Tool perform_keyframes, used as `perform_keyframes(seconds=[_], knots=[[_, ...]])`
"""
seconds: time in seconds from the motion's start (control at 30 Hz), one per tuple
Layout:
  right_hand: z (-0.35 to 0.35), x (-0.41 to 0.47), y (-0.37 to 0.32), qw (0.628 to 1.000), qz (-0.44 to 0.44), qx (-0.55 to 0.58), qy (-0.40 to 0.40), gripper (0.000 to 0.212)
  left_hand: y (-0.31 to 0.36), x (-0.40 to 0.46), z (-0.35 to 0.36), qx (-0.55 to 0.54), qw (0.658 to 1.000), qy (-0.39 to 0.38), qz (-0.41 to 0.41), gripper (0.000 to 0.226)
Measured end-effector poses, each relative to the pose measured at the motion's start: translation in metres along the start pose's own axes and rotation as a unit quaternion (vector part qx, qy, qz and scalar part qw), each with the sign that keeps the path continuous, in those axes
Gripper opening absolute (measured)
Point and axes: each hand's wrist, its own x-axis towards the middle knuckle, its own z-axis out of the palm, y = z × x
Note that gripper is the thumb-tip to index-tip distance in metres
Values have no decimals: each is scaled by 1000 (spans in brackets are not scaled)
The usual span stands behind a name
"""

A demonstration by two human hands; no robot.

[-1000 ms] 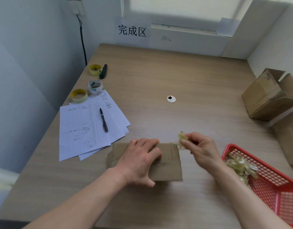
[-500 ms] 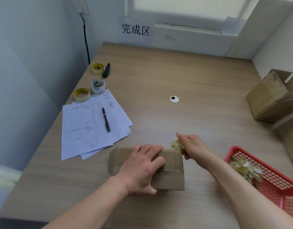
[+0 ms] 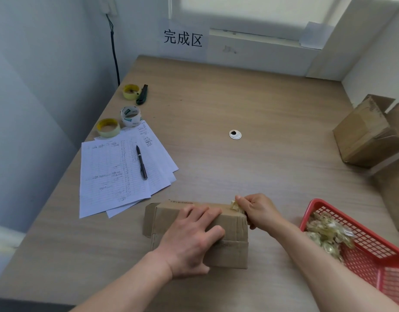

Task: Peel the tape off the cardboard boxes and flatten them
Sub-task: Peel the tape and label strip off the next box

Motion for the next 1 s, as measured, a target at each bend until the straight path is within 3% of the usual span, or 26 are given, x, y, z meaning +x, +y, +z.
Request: perform_keyframes(seconds=[0.1,0.17,0.3,0.43,0.53,0.6,0.73,0.87,0.93,1.0], knots=[[0,-6,7,999,6,34,-1,37,-1,1,1,-4,1000,2,-4,71],[2,-10,15,994,31,101,-9,5,-3,3,1,-3,1000,4,-8,69],[18,-24,35,985,57,162,24,17,-5,8,-2,-1,1000,5,-16,69],[32,-38,44,978,17,117,174,50,-6,9,-1,1,1000,18,-17,68],[39,-47,37,972,-8,112,204,48,-8,13,-3,3,999,20,-31,66],[42,-51,31,962,-13,189,196,39,-9,21,-8,-4,998,22,-51,64],[31,-56,23,908,26,361,211,21,-9,40,-14,-14,997,25,-68,65],[6,-56,22,845,60,461,263,24,0,62,-17,-66,994,44,-71,65],[-5,-54,27,833,78,447,317,29,9,75,-18,-80,994,35,-58,65],[-12,-52,34,851,99,381,348,38,16,86,-16,-63,997,12,-44,64]])
